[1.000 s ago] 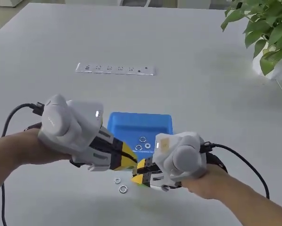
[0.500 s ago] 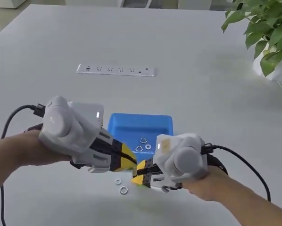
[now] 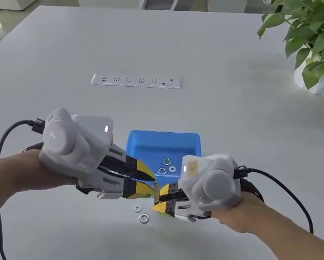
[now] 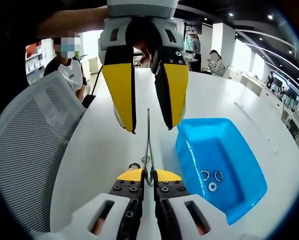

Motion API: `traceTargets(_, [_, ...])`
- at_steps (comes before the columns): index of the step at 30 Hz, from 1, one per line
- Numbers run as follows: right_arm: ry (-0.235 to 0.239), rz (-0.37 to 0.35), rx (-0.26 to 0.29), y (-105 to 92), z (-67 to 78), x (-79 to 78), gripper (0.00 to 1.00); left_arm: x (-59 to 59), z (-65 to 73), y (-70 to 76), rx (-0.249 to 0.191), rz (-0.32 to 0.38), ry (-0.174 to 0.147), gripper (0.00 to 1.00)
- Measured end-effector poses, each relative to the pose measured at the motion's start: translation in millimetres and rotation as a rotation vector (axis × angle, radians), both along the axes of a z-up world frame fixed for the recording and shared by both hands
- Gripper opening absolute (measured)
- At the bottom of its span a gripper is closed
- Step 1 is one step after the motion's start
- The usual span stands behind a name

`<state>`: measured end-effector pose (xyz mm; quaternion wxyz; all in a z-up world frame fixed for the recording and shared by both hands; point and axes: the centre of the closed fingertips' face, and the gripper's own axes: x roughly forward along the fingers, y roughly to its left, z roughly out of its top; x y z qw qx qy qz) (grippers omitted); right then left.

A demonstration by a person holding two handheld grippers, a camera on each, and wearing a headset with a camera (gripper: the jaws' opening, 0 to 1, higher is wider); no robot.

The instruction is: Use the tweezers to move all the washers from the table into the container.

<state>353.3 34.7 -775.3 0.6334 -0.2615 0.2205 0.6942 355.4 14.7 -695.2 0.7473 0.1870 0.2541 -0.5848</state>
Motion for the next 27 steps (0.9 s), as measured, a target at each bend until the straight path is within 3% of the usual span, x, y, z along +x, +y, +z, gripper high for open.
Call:
traceTargets(10, [-0.025,-0.005,0.015,0.8,19.8,5.8,0.07,-2.1,9.2,6.0,-0.057,0.058,0.007,0.29])
traceTargets(12, [-0.04,0.004,0.01,0.6,24.9,6.6,0.07,-0.5,10.7,9.4,-0.065,0.09,0.008,0.36])
traceTargets(14, [-0.041,0.0,0.016,0.8,29.0,7.5,0.07,0.6,13.3,11.6,-0.077,0.102,-0.014,0.4])
traceTargets(18, [-0.049,-0.008,0.021,0.6,36.7,11.4,0.07,0.2,16.6,16.2,-0.095,0.133,-0.014,0.41])
traceTargets(27, [-0.062,0.006,0.033,2.2,61.6,17.4,0.07,-0.5,20.3,31.2,-0.116,0.21,-0.018,0.56])
